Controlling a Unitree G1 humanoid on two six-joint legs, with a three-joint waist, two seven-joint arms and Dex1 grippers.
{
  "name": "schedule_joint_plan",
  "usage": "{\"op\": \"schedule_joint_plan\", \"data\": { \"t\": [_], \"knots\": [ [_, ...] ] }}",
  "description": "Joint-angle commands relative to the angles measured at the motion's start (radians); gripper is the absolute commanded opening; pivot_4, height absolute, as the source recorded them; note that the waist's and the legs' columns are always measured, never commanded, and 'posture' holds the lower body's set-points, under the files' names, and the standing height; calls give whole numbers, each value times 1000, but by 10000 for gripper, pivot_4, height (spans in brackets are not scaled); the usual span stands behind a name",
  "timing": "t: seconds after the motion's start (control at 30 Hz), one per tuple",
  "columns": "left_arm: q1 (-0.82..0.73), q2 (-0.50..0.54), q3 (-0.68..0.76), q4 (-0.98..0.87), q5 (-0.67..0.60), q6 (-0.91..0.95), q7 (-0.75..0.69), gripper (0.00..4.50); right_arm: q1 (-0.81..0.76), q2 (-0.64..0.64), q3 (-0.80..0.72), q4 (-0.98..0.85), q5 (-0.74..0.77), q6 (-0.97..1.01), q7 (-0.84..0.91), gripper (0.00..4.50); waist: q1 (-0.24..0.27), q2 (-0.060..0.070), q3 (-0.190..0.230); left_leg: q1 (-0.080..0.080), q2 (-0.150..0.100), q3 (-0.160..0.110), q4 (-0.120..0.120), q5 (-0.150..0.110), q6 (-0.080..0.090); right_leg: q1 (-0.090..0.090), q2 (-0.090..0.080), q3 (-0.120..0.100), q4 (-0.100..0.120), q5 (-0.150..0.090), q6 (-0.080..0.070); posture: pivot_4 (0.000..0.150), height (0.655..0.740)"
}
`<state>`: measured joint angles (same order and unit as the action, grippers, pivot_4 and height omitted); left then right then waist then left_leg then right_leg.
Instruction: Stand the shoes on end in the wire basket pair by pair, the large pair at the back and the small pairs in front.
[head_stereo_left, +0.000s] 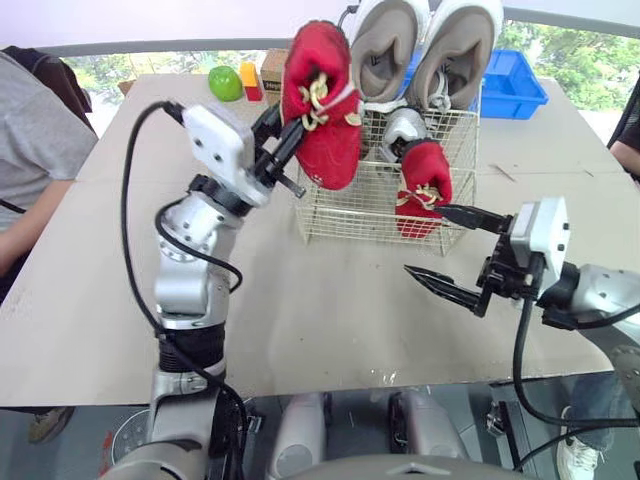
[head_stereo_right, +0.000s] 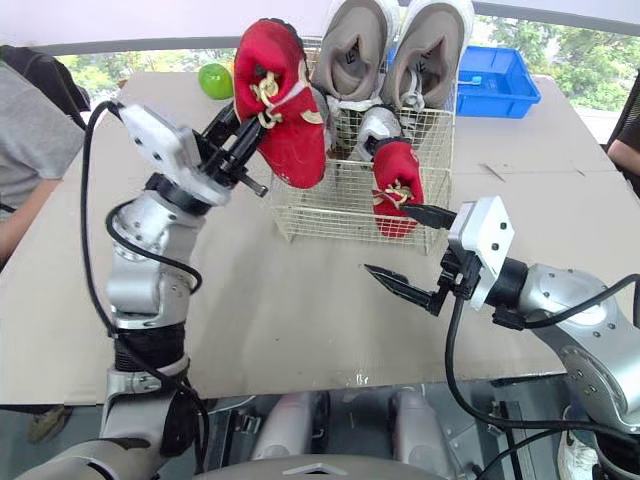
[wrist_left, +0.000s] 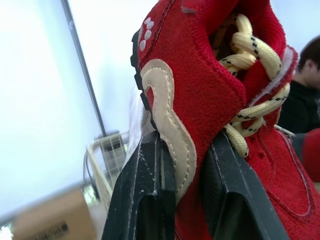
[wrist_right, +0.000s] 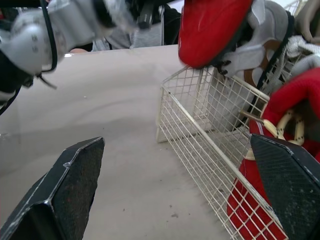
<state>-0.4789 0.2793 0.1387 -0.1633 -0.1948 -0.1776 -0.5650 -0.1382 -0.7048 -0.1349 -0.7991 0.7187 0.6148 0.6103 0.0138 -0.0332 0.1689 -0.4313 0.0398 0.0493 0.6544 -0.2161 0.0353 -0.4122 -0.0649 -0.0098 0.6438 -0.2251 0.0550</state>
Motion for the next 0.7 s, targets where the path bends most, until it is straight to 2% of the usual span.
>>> {"op": "schedule_joint_plan", "data": {
  "t": [0.03, 0.13, 0.27, 0.5, 0.7],
  "knots": [
    [52, -18, -20, 139, 130, -290, 68, 4308, 14, 2, -32, -59, 7, 4, -51, 45000, 1, 0, 0, 0, 0, 0, 0, 0, 0, 0, 0, 0, 0, 0, 0, 1500, 7400],
    [70, -7, -31, 258, 198, -427, 110, 4308, 29, 0, -41, -72, 11, 5, -69, 45000, 3, 0, -1, 0, 0, 0, 1, 0, 0, 0, 0, 0, 0, 0, 0, 1500, 7400],
    [50, -5, -55, 371, 212, -523, 132, 4308, 55, -9, -53, -79, 8, 2, -75, 45000, 3, 1, -3, 1, 0, 0, 1, 0, 0, 1, 0, 0, 0, 0, 0, 1500, 7400],
    [-51, -29, -81, 412, 168, -494, 165, 4308, 101, -3, -66, -99, 17, 2, -91, 45000, 4, 1, -3, 1, 0, -2, 3, 0, 0, 3, 0, -2, 1, 0, 0, 1500, 7400],
    [-98, -44, -110, 418, 186, -446, 176, 4308, 124, -6, -64, -102, 15, -2, -90, 45000, 3, 1, -3, 0, 0, -3, 5, 0, 0, 3, 0, -2, 1, 0, 1, 1500, 7400]
  ]
}}
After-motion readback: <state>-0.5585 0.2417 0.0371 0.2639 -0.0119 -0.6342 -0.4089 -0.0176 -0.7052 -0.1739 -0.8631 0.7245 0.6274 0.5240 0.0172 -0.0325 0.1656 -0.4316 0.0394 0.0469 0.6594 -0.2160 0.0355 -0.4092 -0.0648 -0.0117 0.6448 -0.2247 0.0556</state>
